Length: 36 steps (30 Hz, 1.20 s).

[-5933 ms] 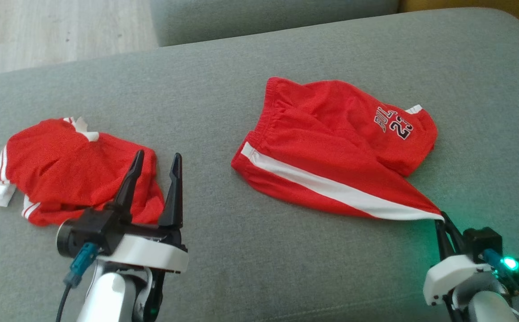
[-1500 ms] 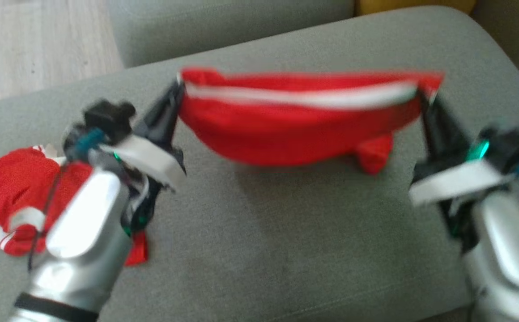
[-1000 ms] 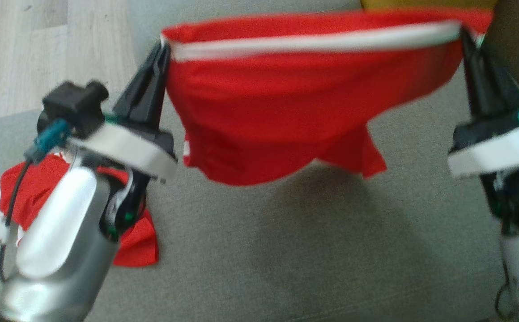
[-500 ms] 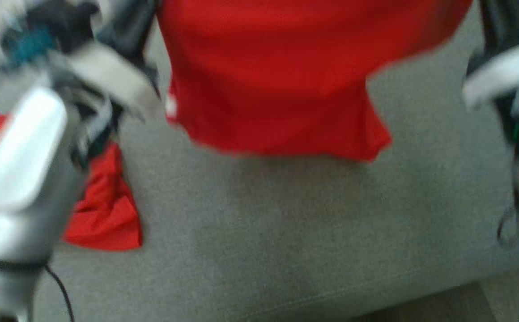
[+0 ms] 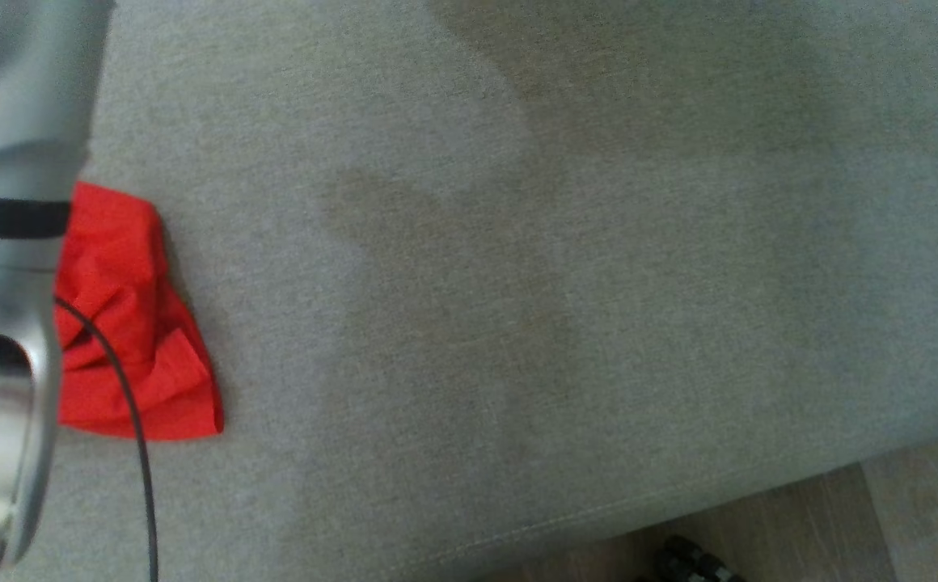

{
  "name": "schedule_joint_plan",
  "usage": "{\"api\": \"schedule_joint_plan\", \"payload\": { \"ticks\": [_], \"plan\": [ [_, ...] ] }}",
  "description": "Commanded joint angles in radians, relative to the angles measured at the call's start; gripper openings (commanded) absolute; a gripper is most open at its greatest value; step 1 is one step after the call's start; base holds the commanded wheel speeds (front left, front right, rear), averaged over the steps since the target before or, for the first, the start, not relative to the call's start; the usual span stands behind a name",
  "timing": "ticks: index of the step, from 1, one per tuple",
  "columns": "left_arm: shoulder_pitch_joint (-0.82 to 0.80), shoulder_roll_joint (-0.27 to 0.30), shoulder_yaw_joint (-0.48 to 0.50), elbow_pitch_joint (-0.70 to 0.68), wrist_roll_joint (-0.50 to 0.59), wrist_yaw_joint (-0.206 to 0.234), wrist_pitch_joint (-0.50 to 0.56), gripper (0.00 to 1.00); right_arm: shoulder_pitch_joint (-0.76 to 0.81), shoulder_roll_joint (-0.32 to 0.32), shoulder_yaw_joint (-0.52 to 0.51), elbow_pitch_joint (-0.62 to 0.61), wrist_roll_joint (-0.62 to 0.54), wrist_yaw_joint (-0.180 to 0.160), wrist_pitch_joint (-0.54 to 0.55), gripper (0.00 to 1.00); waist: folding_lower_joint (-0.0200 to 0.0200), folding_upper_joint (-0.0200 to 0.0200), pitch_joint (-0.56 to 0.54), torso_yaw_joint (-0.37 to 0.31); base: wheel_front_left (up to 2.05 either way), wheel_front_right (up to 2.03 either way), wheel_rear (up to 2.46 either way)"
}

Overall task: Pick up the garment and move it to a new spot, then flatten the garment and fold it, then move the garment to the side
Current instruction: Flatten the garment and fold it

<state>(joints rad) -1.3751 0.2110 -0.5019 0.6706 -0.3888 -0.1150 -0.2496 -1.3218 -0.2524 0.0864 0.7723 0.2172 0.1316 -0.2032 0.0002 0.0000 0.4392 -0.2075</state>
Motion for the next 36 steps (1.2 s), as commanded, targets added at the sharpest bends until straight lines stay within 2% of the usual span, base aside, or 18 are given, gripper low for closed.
{"api": "schedule_joint_plan", "payload": {
  "ticks": [1, 6, 12, 18, 25, 26, 27, 28, 31, 36],
  "plan": [
    [-0.020, 0.035, 0.033, -0.009, 0.003, 0.000, -0.008, 0.00, 0.008, 0.011, -0.006, 0.008, -0.004, -0.001, -0.014, 0.00, -0.0002, 0.0000, 0.004, 0.006, 0.00, 0.00, 0.00],
    [0.116, 0.018, 0.033, -0.022, 0.012, -0.010, -0.012, 0.00, 0.112, 0.037, 0.093, 0.130, 0.025, -0.001, -0.031, 0.00, -0.0002, 0.0000, 0.007, 0.016, 0.00, 0.00, 0.00],
    [0.368, 0.018, 0.046, -0.078, 0.019, -0.014, -0.012, 0.00, 0.257, 0.014, 0.286, 0.201, 0.130, -0.001, 0.047, 0.00, -0.0002, 0.0000, -0.028, 0.032, 0.00, 0.00, 0.00],
    [0.598, 0.041, -0.036, -0.167, 0.065, -0.015, -0.012, 0.00, 0.388, -0.107, 0.486, 0.128, 0.266, -0.001, 0.142, 0.00, -0.0002, 0.0000, -0.097, 0.056, 0.00, 0.00, 0.00],
    [0.764, 0.055, -0.077, -0.240, 0.115, -0.016, -0.012, 0.00, 0.517, -0.280, 0.675, -0.028, 0.402, -0.001, 0.247, 0.00, -0.0002, 0.0000, -0.179, 0.068, 0.00, 0.00, 0.00],
    [0.764, 0.055, -0.077, -0.240, 0.115, -0.016, -0.012, 0.00, 0.517, -0.280, 0.675, -0.028, 0.402, -0.001, 0.247, 0.00, -0.0002, 0.0000, -0.179, 0.068, 0.00, 0.00, 0.00],
    [0.799, 0.053, -0.078, -0.252, 0.126, -0.016, -0.012, 0.00, 0.547, -0.324, 0.704, -0.069, 0.433, -0.001, 0.268, 0.00, -0.0002, 0.0000, -0.201, 0.065, 0.00, 0.00, 0.00],
    [0.799, 0.053, -0.078, -0.252, 0.126, -0.016, -0.012, 0.00, 0.547, -0.324, 0.704, -0.069, 0.433, -0.001, 0.268, 0.00, -0.0002, 0.0000, -0.201, 0.065, 0.00, 0.00, 0.00],
    [0.849, 0.045, -0.077, -0.275, 0.142, -0.016, -0.012, 0.00, 0.593, -0.379, 0.725, -0.122, 0.469, -0.001, 0.293, 0.00, -0.0002, 0.0000, -0.231, 0.053, 0.00, 0.00, 0.00],
    [0.938, 0.030, -0.061, -0.324, 0.163, -0.010, -0.012, 0.00, 0.685, -0.456, 0.716, -0.205, 0.495, -0.001, 0.300, 0.00, -0.0002, 0.0000, -0.281, 0.027, 0.00, 0.00, 0.00]
  ]
}}
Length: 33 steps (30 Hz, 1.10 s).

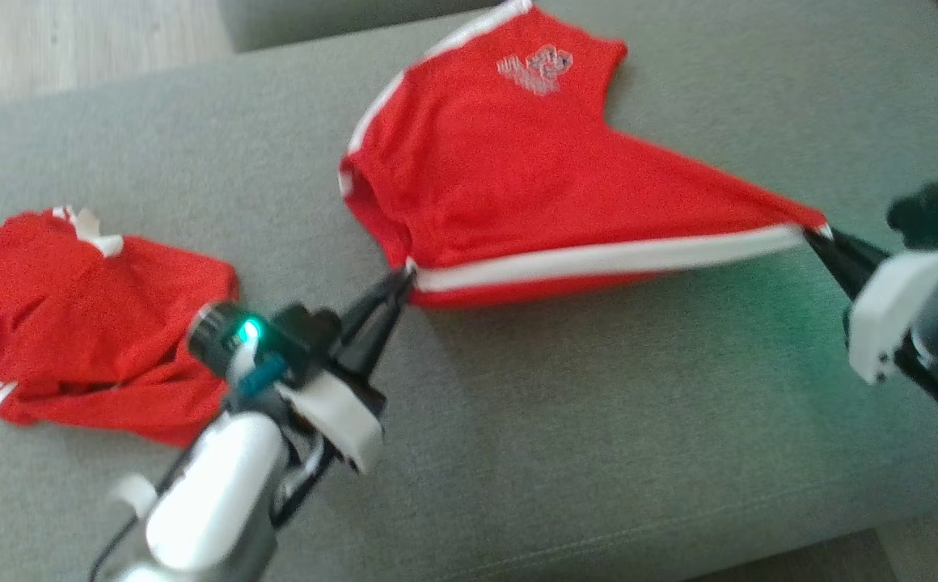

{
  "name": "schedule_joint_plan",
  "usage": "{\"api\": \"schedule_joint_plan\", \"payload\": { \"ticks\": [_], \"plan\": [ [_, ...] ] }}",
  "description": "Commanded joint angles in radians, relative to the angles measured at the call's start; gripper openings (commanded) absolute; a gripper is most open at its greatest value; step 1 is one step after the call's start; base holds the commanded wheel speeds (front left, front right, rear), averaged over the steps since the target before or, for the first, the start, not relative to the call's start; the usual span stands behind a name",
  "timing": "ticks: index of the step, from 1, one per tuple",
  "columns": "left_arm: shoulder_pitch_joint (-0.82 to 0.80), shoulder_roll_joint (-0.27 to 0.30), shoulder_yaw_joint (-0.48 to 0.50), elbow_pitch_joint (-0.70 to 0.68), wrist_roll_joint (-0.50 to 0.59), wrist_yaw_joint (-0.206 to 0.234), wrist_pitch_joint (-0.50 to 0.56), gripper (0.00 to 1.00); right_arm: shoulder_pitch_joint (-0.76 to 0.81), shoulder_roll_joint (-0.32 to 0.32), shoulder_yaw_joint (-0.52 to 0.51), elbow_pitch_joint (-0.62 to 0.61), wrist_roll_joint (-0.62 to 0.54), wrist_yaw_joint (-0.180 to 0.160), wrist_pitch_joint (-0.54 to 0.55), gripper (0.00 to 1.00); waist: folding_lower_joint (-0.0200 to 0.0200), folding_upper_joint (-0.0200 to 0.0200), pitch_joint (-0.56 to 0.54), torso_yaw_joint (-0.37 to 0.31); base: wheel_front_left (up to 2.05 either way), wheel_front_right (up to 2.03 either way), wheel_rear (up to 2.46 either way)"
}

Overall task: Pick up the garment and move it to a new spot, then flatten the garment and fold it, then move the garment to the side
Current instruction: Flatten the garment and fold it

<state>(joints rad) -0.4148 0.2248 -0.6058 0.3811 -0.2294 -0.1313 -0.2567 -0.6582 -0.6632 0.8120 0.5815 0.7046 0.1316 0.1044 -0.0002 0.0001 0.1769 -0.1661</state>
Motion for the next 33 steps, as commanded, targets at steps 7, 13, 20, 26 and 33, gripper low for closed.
{"api": "schedule_joint_plan", "payload": {
  "ticks": [7, 13, 20, 26, 33],
  "plan": [
    [0.125, -0.022, 0.054, -0.094, -0.017, 0.007, -0.005, 0.00, 0.203, -0.113, -0.125, -0.124, 0.026, -0.001, 0.012, 0.00, 0.0002, -0.0001, -0.074, -0.034, 0.00, 0.00, 0.00],
    [0.131, -0.022, 0.050, -0.127, -0.006, 0.006, -0.005, 0.00, 0.293, -0.121, -0.296, -0.219, 0.001, -0.001, 0.043, 0.00, 0.0002, -0.0001, -0.067, -0.028, 0.00, 0.00, 0.00],
    [0.029, -0.033, 0.066, -0.109, -0.003, 0.006, -0.005, 0.00, 0.255, -0.066, -0.423, -0.314, -0.109, -0.001, 0.136, 0.00, 0.0002, -0.0001, -0.013, 0.007, 0.00, 0.00, 0.00],
    [-0.078, -0.045, 0.056, -0.074, 0.009, 0.005, 0.001, 0.00, 0.149, -0.019, -0.452, -0.343, -0.184, -0.001, 0.214, 0.00, 0.0002, -0.0001, 0.050, 0.052, 0.00, 0.00, 0.00],
    [-0.184, -0.081, 0.031, -0.009, 0.014, 0.004, 0.003, 0.00, -0.061, 0.010, -0.402, -0.245, -0.223, -0.001, 0.276, 0.00, 0.0002, -0.0001, 0.137, 0.118, 0.00, 0.00, 0.00]
  ]
}}
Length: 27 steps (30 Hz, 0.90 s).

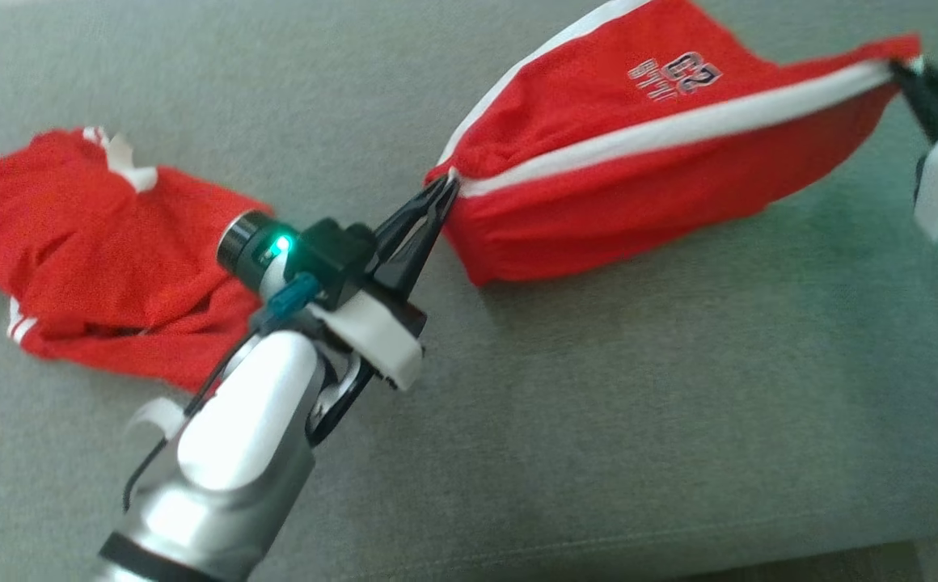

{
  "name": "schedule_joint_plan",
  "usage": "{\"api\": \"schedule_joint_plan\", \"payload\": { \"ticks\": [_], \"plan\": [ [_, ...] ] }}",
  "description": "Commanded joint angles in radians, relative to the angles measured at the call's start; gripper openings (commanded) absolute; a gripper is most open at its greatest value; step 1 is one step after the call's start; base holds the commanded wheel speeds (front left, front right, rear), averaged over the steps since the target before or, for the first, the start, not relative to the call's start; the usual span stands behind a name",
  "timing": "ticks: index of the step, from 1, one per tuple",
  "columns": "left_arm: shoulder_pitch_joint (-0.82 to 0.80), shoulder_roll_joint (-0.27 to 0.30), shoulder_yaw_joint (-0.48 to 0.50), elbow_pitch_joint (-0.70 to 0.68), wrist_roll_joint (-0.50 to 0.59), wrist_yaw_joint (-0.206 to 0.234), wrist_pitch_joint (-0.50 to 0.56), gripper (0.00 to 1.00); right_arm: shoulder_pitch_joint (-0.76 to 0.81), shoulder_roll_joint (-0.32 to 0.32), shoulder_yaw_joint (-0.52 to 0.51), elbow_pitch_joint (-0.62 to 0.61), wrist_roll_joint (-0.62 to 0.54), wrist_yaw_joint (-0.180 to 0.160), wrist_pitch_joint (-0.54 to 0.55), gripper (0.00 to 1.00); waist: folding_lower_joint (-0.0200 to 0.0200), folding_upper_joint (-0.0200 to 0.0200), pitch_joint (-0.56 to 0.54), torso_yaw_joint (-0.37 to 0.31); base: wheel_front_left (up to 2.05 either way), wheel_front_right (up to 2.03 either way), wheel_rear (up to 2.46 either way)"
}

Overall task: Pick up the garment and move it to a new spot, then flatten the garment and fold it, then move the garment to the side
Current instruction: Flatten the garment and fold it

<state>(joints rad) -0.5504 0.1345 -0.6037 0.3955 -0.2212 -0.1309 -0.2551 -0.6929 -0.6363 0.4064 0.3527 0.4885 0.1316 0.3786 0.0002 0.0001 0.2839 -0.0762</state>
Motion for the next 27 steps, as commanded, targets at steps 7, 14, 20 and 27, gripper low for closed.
{"api": "schedule_joint_plan", "payload": {
  "ticks": [7, 14, 20, 27],
  "plan": [
    [-0.113, -0.020, 0.008, 0.024, 0.003, 0.002, -0.002, 0.00, -0.185, -0.005, 0.074, 0.104, -0.021, -0.001, 0.008, 0.00, -0.0002, -0.0001, 0.097, 0.074, 0.00, 0.00, 0.00],
    [-0.190, -0.050, -0.011, 0.065, 0.001, 0.002, -0.006, 0.00, -0.351, 0.020, 0.164, 0.258, -0.035, -0.001, -0.027, 0.00, -0.0002, -0.0001, 0.168, 0.121, 0.00, 0.00, 0.00],
    [-0.233, -0.063, -0.012, 0.063, 0.004, 0.002, -0.006, 0.00, -0.451, 0.032, 0.247, 0.339, -0.047, -0.001, -0.068, 0.00, -0.0002, -0.0001, 0.214, 0.146, 0.00, 0.00, 0.00],
    [-0.260, -0.072, -0.014, 0.061, 0.013, 0.002, -0.006, 0.00, -0.544, 0.042, 0.314, 0.437, -0.052, -0.001, -0.129, 0.00, -0.0002, -0.0001, 0.248, 0.167, 0.00, 0.00, 0.00]
  ]
}}
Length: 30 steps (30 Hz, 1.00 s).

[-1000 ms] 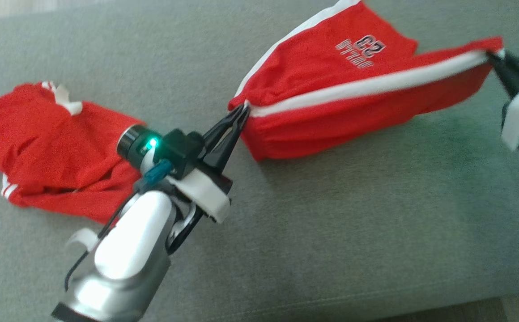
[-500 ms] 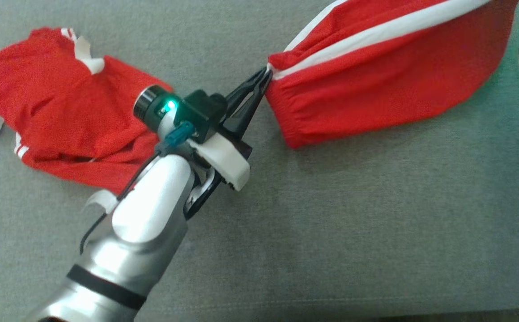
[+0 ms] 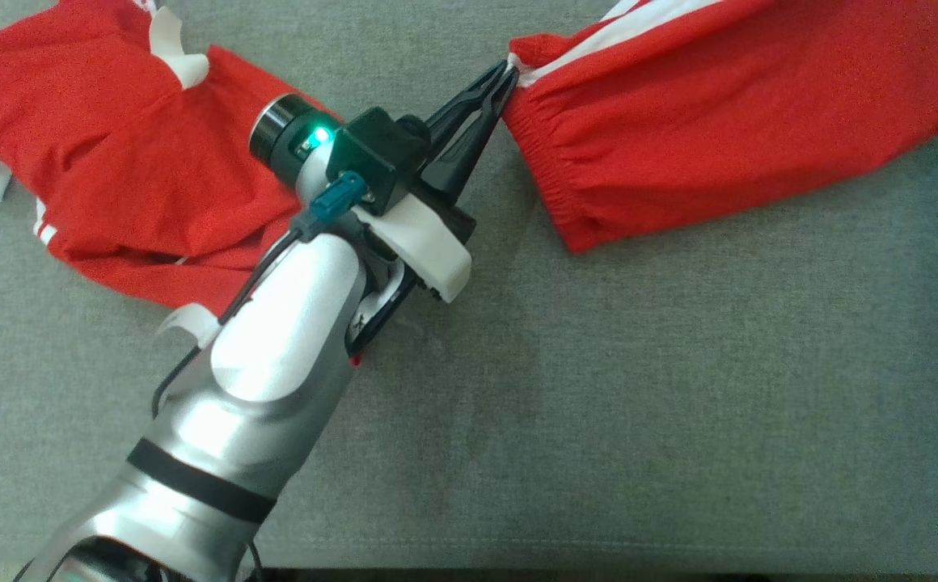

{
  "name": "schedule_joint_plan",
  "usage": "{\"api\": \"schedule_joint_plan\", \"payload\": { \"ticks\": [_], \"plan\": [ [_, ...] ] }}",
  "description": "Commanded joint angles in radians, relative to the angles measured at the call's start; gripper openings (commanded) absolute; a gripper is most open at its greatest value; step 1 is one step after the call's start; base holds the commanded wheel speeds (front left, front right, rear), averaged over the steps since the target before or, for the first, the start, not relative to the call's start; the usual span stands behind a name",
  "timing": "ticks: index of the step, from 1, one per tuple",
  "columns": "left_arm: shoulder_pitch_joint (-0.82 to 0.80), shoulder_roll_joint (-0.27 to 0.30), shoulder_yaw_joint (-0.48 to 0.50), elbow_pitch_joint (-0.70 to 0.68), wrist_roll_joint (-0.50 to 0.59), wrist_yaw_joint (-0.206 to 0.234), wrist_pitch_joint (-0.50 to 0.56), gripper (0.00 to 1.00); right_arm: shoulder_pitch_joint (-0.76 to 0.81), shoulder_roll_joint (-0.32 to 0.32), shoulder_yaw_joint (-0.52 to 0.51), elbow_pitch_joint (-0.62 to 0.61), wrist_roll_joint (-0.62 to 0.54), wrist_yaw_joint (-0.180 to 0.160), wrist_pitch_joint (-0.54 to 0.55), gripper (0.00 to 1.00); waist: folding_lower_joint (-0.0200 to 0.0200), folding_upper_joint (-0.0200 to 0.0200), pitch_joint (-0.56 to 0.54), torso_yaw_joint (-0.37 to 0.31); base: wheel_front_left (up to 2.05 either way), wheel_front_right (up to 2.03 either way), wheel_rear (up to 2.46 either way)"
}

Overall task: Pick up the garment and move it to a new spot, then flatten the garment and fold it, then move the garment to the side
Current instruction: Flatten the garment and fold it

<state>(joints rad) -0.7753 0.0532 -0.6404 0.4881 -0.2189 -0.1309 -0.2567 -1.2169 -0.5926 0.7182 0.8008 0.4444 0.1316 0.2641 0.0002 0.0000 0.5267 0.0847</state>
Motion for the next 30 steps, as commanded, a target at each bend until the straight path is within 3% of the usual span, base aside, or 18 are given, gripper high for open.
{"api": "schedule_joint_plan", "payload": {
  "ticks": [1, 7, 8, 9, 11, 19, 27, 30],
  "plan": [
    [-0.037, 0.009, 0.025, -0.032, 0.011, 0.005, -0.005, 0.00, -0.030, 0.001, 0.006, 0.004, -0.006, -0.001, -0.026, 0.00, -0.0002, 0.0000, 0.008, 0.008, 0.00, 0.00, 0.00],
    [-0.034, 0.006, 0.042, -0.028, 0.015, 0.015, -0.005, 0.00, -0.057, 0.032, 0.024, 0.090, 0.016, -0.001, -0.083, 0.00, -0.0002, 0.0000, 0.007, 0.011, 0.00, 0.00, 0.00],
    [-0.032, 0.005, 0.044, -0.023, 0.015, 0.015, -0.005, 0.00, -0.056, 0.042, 0.022, 0.105, 0.029, -0.001, -0.090, 1.00, -0.0002, 0.0000, 0.004, 0.010, 0.00, 0.00, 0.00],
    [-0.029, 0.005, 0.045, -0.018, 0.015, 0.015, -0.005, 0.00, -0.052, 0.050, 0.027, 0.116, 0.039, -0.001, -0.095, 1.00, -0.0002, 0.0000, -0.001, 0.008, 0.00, 0.00, 0.00],
    [-0.024, 0.005, 0.047, -0.008, 0.015, 0.014, -0.005, 1.00, -0.048, 0.057, 0.046, 0.133, 0.046, -0.001, -0.108, 1.00, -0.0002, 0.0000, -0.013, 0.003, 0.00, 0.00, 0.00],
    [0.011, 0.011, 0.083, 0.005, 0.018, 0.030, -0.005, 1.00, -0.018, 0.079, 0.048, 0.204, 0.089, -0.001, -0.208, 1.00, -0.0002, 0.0000, -0.093, -0.030, 0.00, 0.00, 0.00],
    [0.123, 0.032, 0.205, -0.053, -0.023, 0.069, -0.005, 1.00, 0.092, 0.138, -0.003, 0.204, 0.175, -0.001, -0.393, 1.00, -0.0002, 0.0000, -0.230, -0.090, 0.00, 0.00, 0.00],
    [0.173, 0.057, 0.233, -0.108, 0.014, 0.093, -0.005, 1.00, 0.145, 0.156, -0.037, 0.192, 0.201, -0.001, -0.464, 1.00, -0.0002, 0.0000, -0.275, -0.111, 0.00, 0.00, 0.00]
  ]
}}
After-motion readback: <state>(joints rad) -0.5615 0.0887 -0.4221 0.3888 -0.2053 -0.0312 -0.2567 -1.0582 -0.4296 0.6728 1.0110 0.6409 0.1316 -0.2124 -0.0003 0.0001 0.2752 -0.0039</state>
